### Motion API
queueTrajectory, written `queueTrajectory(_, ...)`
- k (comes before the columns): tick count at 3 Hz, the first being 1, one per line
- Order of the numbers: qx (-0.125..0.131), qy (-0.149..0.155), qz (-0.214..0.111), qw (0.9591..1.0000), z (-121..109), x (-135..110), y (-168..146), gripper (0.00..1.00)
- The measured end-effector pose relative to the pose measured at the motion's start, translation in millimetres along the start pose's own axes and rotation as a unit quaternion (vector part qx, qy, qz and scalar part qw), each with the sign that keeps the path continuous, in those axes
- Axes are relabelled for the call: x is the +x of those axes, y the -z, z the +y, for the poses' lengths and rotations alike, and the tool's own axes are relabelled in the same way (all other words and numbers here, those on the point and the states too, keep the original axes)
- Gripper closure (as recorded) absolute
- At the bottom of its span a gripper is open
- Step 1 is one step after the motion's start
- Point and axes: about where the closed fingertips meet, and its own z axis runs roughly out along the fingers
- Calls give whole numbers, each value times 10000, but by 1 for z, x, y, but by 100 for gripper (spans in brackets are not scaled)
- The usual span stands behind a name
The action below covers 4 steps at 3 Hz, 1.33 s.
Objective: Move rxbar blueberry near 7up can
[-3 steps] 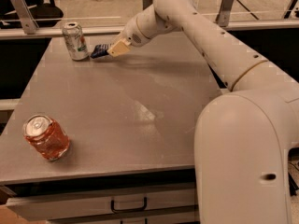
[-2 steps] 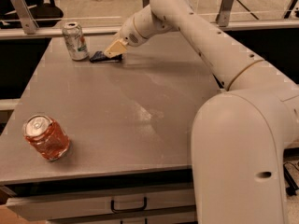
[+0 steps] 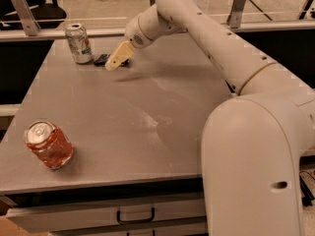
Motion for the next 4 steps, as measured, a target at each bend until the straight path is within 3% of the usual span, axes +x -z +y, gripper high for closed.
queueTrajectory(1, 334, 142, -9, 9993, -9, 9, 47, 0)
queueTrajectory(2, 807, 342, -19, 9961, -17, 26, 134, 0)
queueTrajectory(3, 1219, 644, -20, 9905, -16, 36, 228, 0)
queueTrajectory(4, 1245, 635, 15, 9902, -17, 44, 231, 0)
